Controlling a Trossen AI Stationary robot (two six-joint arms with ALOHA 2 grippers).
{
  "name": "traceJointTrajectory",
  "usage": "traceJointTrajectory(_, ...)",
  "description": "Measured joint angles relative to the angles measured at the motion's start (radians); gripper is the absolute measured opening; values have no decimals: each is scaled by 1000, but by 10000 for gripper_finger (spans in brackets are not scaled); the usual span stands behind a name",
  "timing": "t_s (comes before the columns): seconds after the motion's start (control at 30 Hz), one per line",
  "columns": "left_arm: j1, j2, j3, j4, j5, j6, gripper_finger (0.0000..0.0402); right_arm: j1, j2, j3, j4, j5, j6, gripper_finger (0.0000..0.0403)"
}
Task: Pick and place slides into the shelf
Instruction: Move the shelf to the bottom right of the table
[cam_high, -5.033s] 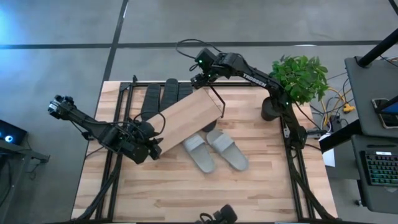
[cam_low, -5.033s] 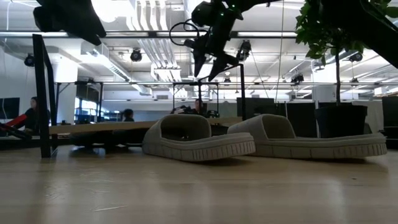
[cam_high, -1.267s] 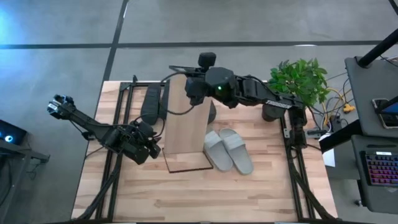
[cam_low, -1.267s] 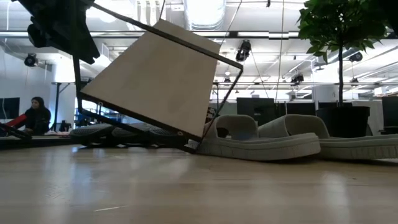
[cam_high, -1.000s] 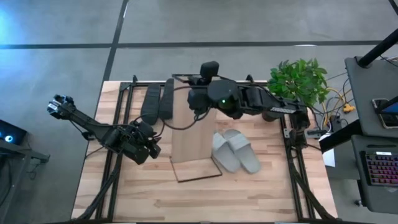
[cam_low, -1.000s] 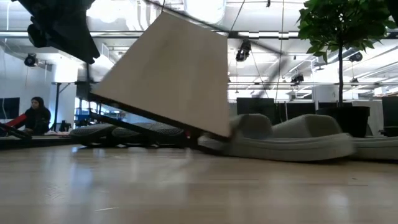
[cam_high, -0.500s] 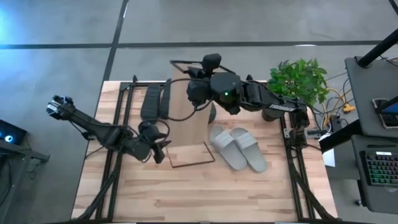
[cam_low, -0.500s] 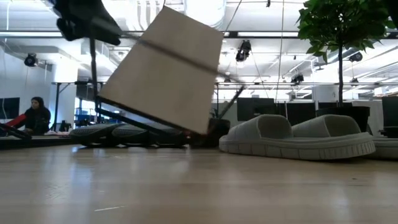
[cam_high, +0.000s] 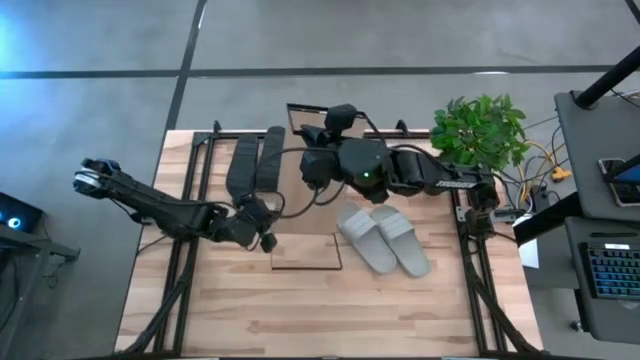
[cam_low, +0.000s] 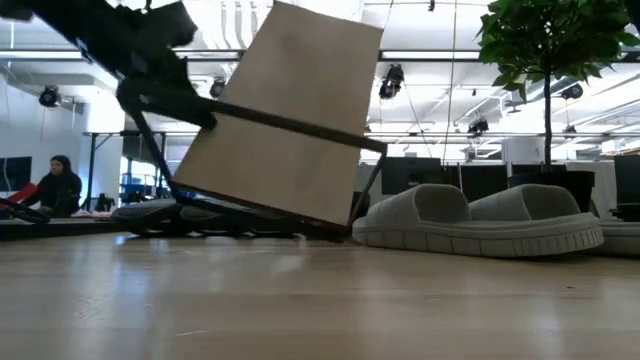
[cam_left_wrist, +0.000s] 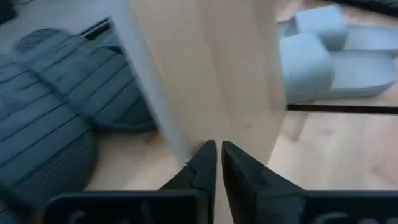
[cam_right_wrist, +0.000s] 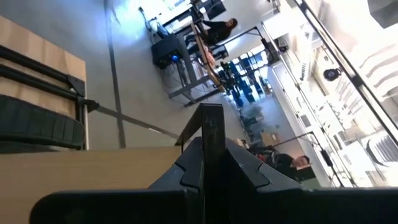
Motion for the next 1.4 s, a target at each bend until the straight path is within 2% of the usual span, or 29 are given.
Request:
traceJointTrajectory(0.1,17,3,-25,155,72,59,17,14,0,0,3,24,3,29)
traceJointTrajectory(0.17,29,16,-33,216,77,74,18,22,0,0,5,23,16,29)
traceJointTrajectory(0.57,68,163,-36,359,90,71,18,76,0,0,-24,-11,56,29)
traceJointTrajectory(0.7,80,225,-28,417,89,71,19,100,-2,2,-81,-7,160,36)
traceJointTrajectory(0.93,88,303,-21,435,92,69,19,133,-8,5,-329,-12,452,92)
traceJointTrajectory(1.03,87,327,-19,443,100,69,18,147,-8,5,-379,-15,518,108)
traceJointTrajectory(1.13,88,354,-19,454,98,68,19,162,-5,4,-380,-55,561,115)
traceJointTrajectory(1.27,88,393,-19,472,97,67,19,171,-4,3,-390,-185,651,109)
traceJointTrajectory(1.4,89,428,-21,480,91,40,19,183,-2,3,-399,-224,702,98)
